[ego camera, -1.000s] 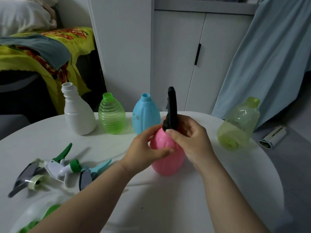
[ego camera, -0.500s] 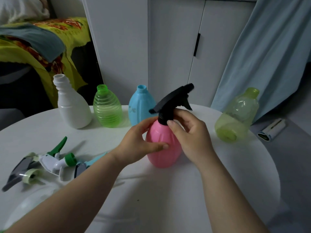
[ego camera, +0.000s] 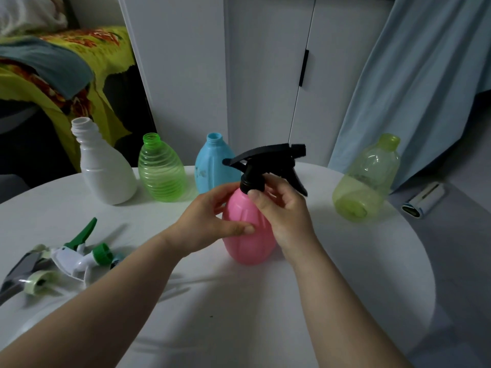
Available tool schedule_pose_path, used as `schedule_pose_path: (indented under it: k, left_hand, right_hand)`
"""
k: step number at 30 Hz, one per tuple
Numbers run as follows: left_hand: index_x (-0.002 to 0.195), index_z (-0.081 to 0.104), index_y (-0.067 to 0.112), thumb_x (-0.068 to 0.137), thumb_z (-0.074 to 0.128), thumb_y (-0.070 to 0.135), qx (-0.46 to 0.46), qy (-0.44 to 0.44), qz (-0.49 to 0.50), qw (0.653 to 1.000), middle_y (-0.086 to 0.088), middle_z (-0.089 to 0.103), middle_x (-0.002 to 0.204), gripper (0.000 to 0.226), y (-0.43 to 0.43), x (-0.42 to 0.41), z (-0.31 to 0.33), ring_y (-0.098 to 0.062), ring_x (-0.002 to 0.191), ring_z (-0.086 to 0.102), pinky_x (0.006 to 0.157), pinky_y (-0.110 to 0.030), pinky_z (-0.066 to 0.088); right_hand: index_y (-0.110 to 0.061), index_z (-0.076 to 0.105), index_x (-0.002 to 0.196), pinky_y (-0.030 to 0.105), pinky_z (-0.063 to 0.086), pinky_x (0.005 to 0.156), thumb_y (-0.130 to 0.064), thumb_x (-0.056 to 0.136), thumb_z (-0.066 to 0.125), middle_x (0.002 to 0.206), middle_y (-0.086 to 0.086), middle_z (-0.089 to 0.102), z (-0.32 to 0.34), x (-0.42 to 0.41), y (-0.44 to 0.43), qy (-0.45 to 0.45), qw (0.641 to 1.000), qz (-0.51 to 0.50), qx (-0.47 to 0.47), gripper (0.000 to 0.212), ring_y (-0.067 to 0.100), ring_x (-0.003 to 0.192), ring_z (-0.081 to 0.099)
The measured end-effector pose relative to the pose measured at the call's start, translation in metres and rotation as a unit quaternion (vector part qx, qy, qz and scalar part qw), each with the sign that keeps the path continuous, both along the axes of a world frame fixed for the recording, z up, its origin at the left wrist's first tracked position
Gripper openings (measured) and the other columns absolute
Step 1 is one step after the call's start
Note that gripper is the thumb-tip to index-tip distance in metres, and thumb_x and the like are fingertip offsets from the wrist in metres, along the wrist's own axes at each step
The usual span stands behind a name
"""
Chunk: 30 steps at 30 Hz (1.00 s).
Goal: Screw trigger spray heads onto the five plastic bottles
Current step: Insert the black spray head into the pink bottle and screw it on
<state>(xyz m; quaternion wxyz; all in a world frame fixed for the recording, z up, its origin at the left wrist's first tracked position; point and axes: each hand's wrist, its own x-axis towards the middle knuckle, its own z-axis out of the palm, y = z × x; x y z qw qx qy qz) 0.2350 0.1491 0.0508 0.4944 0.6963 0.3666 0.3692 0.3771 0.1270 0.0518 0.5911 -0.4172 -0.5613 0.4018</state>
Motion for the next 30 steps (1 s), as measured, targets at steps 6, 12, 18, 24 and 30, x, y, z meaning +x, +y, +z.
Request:
schedule_pose_path:
  k: [6, 12, 18, 24, 30]
  left_hand:
    - [0.108, 0.053, 0.026, 0.047, 0.074, 0.019, -0.016, -0.015, -0.002, 1.0, 0.006, 0.062, 0.104, 0.065, 0.0, 0.0, 0.0, -0.004, 0.094, 0.06, 0.083, -0.016, 0.049]
    - [0.102, 0.055, 0.031, 0.052, 0.078, 0.009, -0.017, -0.015, -0.002, 1.0, 0.01, 0.063, 0.099, 0.06, 0.0, -0.001, -0.002, 0.0, 0.086, 0.061, 0.077, -0.014, 0.05]
    - [0.104, 0.055, 0.024, 0.055, 0.078, 0.003, -0.013, -0.003, 0.007, 1.0, 0.01, 0.063, 0.097, 0.059, -0.002, 0.0, 0.0, 0.002, 0.085, 0.061, 0.08, -0.014, 0.05]
    - [0.104, 0.056, 0.02, 0.055, 0.071, 0.012, -0.022, -0.008, -0.014, 1.0, -0.008, 0.064, 0.105, 0.052, -0.006, 0.0, 0.005, -0.019, 0.099, 0.061, 0.088, -0.035, 0.052]
    - [0.1, 0.057, 0.024, 0.052, 0.075, 0.016, -0.017, -0.006, -0.009, 1.0, 0.0, 0.065, 0.098, 0.052, -0.004, 0.0, 0.003, -0.015, 0.095, 0.062, 0.086, -0.032, 0.052]
  right_hand:
    - [-0.021, 0.045, 0.115, 0.009, 0.044, 0.085, -0.022, 0.071, 0.066, 0.111, -0.009, 0.058, -0.001, 0.0, -0.002, -0.024, 0.999, 0.019, 0.013, 0.05, -0.007, 0.102, 0.054]
    - [-0.034, 0.057, 0.098, 0.008, 0.042, 0.08, -0.014, 0.078, 0.054, 0.095, -0.02, 0.063, 0.007, 0.013, -0.006, -0.028, 0.995, 0.085, 0.034, 0.028, -0.008, 0.094, 0.058]
    - [-0.036, 0.064, 0.072, 0.012, 0.048, 0.07, -0.005, 0.074, 0.064, 0.075, -0.018, 0.068, 0.004, 0.006, 0.002, 0.039, 0.999, 0.002, 0.0, 0.031, 0.001, 0.079, 0.062]
    - [-0.05, 0.044, 0.1, 0.012, 0.042, 0.088, -0.016, 0.072, 0.067, 0.098, -0.024, 0.052, 0.004, 0.002, -0.001, -0.033, 0.999, -0.006, 0.024, 0.05, -0.006, 0.099, 0.051]
    - [-0.04, 0.055, 0.096, 0.007, 0.042, 0.088, -0.01, 0.078, 0.062, 0.101, -0.023, 0.059, 0.009, 0.01, -0.003, -0.016, 0.999, 0.026, 0.015, 0.036, -0.01, 0.1, 0.055]
